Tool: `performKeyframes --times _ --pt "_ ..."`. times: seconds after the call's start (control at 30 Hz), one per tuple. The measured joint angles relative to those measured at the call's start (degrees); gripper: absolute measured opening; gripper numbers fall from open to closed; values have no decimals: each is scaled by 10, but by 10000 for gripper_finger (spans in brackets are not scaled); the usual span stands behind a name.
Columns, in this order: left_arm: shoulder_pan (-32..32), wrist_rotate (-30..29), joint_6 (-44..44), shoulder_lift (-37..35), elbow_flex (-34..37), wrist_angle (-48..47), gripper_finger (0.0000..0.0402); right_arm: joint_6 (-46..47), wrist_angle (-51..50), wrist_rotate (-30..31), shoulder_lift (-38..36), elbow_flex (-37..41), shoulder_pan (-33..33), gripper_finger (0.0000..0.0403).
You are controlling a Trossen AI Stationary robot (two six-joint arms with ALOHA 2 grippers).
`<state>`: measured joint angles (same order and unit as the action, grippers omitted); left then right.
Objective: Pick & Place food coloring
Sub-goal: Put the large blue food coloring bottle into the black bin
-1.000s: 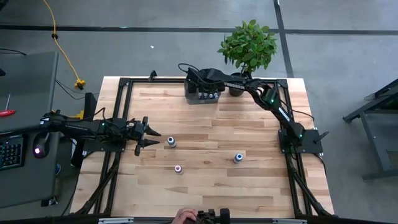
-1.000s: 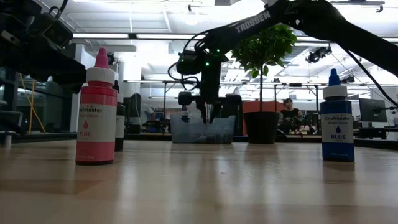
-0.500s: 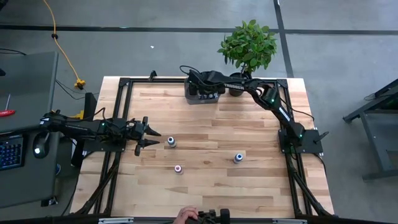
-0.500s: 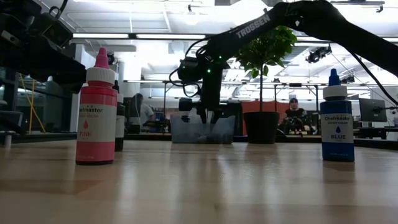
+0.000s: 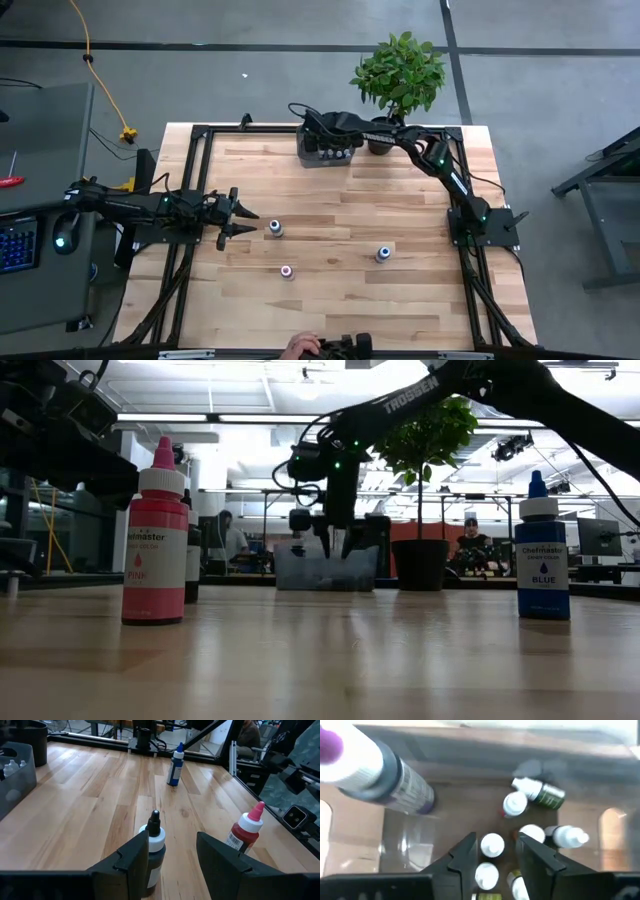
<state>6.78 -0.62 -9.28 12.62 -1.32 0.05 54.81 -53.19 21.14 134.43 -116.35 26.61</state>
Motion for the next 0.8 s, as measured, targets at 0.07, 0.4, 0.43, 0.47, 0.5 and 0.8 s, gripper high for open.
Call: performKeyframes --times 0.07,0.4,0.43,0.47,0.5,0.8 --pt "0 0 0 0 0 0 163 -5 -7 6 -4 0 0 135" --pt "0 0 0 0 0 0 163 -83 -6 10 -39 0 -14 150" --pt "0 0 0 0 0 0 163 -97 -9 15 -47 0 -16 150" --pt "0 0 0 0 0 0 163 -109 -10 22 -55 0 -20 150" --pt "0 0 0 0 0 0 163 -123 -11 26 -63 0 -24 150" --pt "0 0 0 0 0 0 163 -303 -15 -53 -141 0 -87 150"
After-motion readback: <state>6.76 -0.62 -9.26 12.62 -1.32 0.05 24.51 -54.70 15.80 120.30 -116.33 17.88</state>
